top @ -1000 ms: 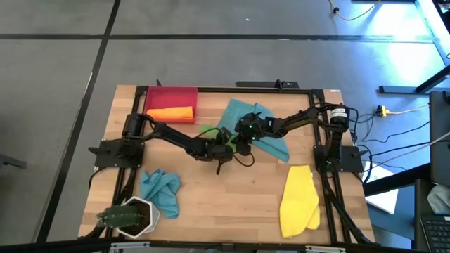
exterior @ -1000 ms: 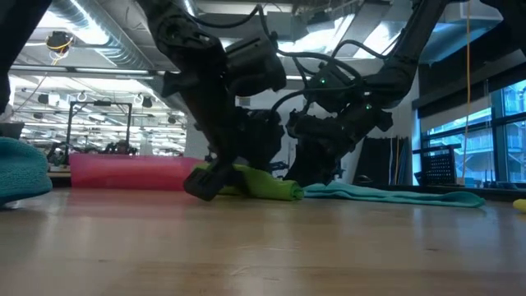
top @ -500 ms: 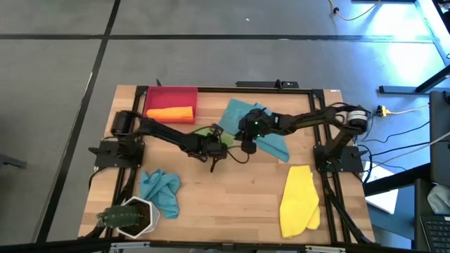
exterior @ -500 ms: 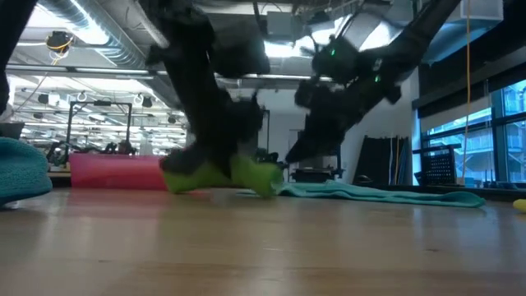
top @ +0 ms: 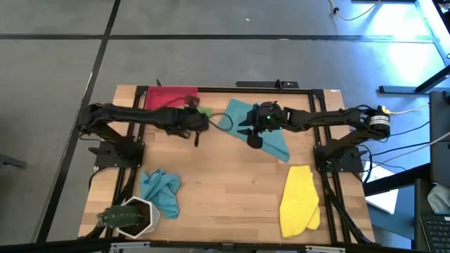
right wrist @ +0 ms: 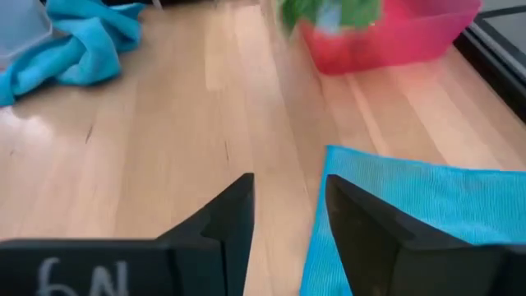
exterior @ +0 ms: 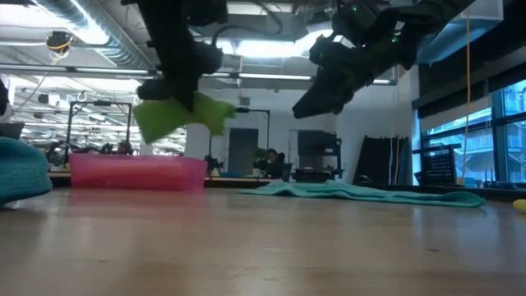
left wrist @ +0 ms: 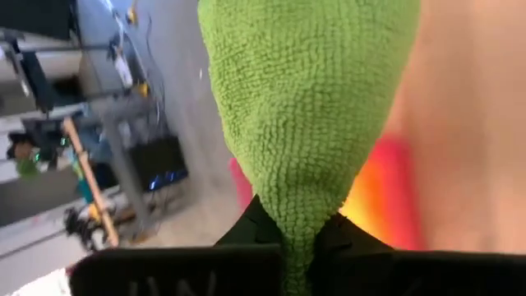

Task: Roll microfiber towels into tight, uniform cylinder then place into a basket
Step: Put the rolled green microfiber towel into the red bin

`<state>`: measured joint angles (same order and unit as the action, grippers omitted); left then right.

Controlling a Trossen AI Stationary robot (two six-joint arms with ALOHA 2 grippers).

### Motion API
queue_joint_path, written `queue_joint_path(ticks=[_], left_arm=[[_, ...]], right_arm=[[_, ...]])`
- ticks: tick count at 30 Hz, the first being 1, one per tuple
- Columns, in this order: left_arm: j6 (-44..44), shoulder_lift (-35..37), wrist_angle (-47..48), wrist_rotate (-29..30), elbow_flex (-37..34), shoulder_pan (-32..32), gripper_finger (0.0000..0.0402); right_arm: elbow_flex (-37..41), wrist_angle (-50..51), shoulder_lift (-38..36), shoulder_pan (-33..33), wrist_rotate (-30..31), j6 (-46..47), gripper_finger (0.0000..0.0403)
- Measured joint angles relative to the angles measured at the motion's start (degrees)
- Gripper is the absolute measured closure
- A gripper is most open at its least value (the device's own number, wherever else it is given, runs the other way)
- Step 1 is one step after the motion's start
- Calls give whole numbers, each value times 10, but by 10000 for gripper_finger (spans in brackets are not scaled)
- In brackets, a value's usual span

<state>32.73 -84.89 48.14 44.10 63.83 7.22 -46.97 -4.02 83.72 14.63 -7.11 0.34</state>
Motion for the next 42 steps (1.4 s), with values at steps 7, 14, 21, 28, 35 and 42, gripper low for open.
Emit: queue_joint_path(ticks=[7, 14, 21, 28, 35, 42], left_arm=[[100, 16, 23, 17, 1, 117, 401], [90, -15, -4, 17, 1, 233, 401], [70, -61, -57, -1, 1, 281, 401], [68, -123, -52, -24, 1, 293, 401], [102, -150, -55, -49, 1, 300, 402], [223, -151, -60, -24, 1, 287, 401]], right_arm=[[0, -3, 7, -3, 0, -7, 250], [14, -14, 7, -3, 0, -12, 250], [37, -28, 7, -3, 0, -21, 250], [43, -37, 7, -3, 0, -22, 250], [43, -37, 7, -3, -3, -24, 250], [43, -46, 7, -3, -4, -26, 250]])
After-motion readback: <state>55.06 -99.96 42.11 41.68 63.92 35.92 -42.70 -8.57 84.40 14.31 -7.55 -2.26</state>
